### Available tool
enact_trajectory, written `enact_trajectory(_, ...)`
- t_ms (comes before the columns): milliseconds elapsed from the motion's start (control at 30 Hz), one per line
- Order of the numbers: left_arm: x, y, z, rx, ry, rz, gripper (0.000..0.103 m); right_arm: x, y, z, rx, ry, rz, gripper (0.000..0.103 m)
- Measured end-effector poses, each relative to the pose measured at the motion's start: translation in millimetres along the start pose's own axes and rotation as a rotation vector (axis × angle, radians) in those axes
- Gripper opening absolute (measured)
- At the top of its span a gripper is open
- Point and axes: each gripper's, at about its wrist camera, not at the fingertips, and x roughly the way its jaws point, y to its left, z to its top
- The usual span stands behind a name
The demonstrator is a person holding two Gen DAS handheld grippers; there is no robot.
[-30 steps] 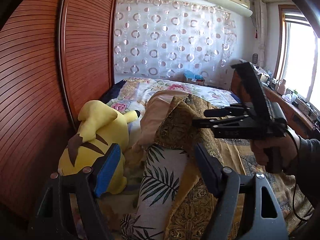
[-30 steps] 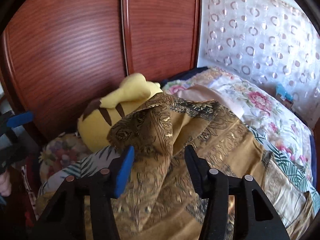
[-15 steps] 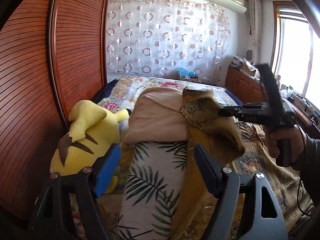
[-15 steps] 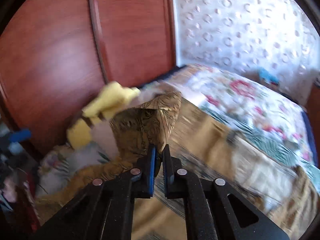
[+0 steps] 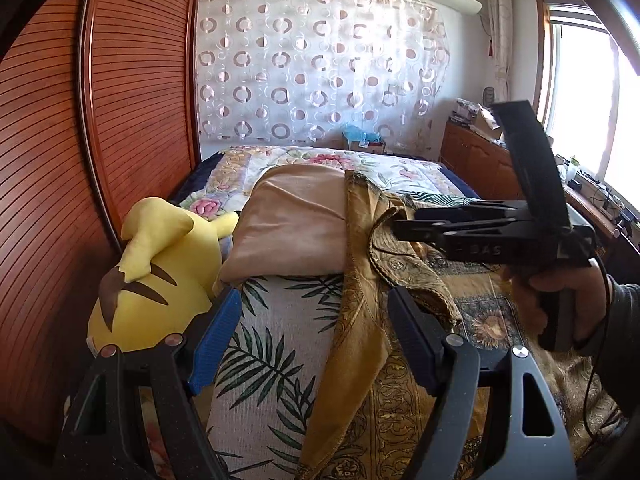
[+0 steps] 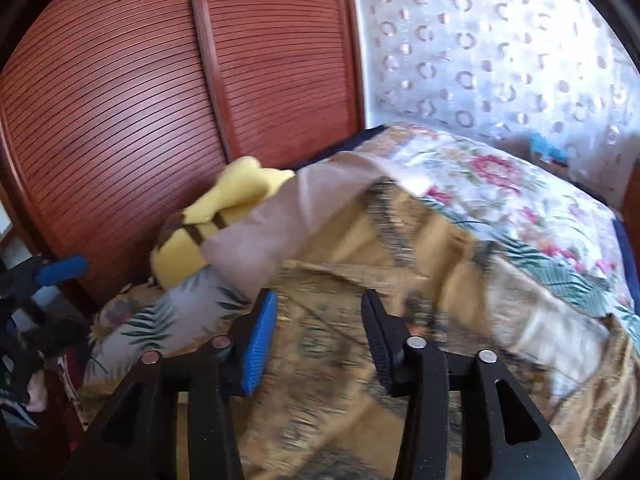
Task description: Fold small clothes
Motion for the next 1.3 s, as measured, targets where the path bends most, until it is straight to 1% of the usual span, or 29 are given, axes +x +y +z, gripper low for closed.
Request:
enact_trajectory(67,0,0,-1,-0.001,0.002,-0.001,0.076,12,2,2,-0.007,-0.002,0.004,0.05)
enact_trajectory(167,0,-1,-1,-0.001,0.002,-0.005,0.076,31,1,7,0.017,0.024,-0.007,0.05)
enact_trajectory(200,0,-1,-1,-0.002,0.003,-0.005,0.076,40,-2,9,0.022,0.037,-0.014,0.05)
enact_trajectory(267,1,-1,-1,-0.004,0.005,-0.008,0.076,53,-4,13,0.014,0.079,-0.054,0.05)
enact_trajectory(300,2,-1,-2,-0.004,0.007,-0.01,0.076,59,-7,15,0.014,0.093,-0.055,0.049)
enact_trajectory(333,2,-2,-2,-0.001,0.009,-0.009,0.076,66,-10,18,0.023,0.102,-0.071,0.045)
enact_trajectory(400,3,-2,-3,0.001,0.01,-0.009,0.076,71,-22,25,0.055,0.103,-0.087,0.015)
enact_trajectory(433,3,-2,-2,0.001,0.011,-0.009,0.076,71,-25,25,0.059,0.096,-0.093,0.009)
enact_trajectory(500,3,-2,-2,0.002,0.01,-0.008,0.076,64,-30,25,0.033,0.062,-0.114,0.006)
enact_trajectory(600,3,-2,-2,0.0,0.007,-0.008,0.076,46,-40,21,0.038,0.039,-0.118,0.005)
enact_trajectory(667,2,-2,-2,0.0,0.003,-0.013,0.076,33,-46,17,0.018,0.021,-0.152,0.005)
enact_trajectory(733,3,-4,-1,0.004,0.002,-0.014,0.076,15,-50,11,0.025,0.02,-0.179,0.005)
enact_trajectory(800,4,-7,0,0.009,0.004,-0.016,0.076,1,-55,5,0.019,0.019,-0.229,0.005)
enact_trajectory(833,5,-9,1,0.012,0.004,-0.02,0.076,-3,-53,4,-0.008,0.015,-0.265,0.009)
enact_trajectory(867,6,-10,2,0.015,0.003,-0.024,0.076,-7,-50,2,-0.035,0.016,-0.298,0.02)
enact_trajectory(900,6,-12,3,0.019,0.002,-0.025,0.076,-10,-53,-1,-0.039,0.02,-0.303,0.03)
enact_trajectory(933,8,-14,5,0.024,0.0,-0.027,0.076,-13,-57,-2,-0.037,0.023,-0.3,0.035)
enact_trajectory(1000,11,-16,9,0.032,-0.001,-0.034,0.076,-19,-57,-4,-0.052,0.017,-0.333,0.043)
enact_trajectory(1067,17,-21,14,0.042,0.002,-0.043,0.076,-25,-53,-7,-0.064,0.004,-0.353,0.047)
enact_trajectory(1133,23,-23,17,0.05,0.008,-0.047,0.076,-30,-52,-13,-0.054,-0.002,-0.351,0.047)
enact_trajectory(1200,31,-25,22,0.059,0.017,-0.046,0.076,-36,-50,-27,-0.04,-0.005,-0.341,0.048)
enact_trajectory(1300,42,-28,29,0.081,0.027,-0.04,0.076,-45,-49,-47,-0.009,0.013,-0.322,0.048)
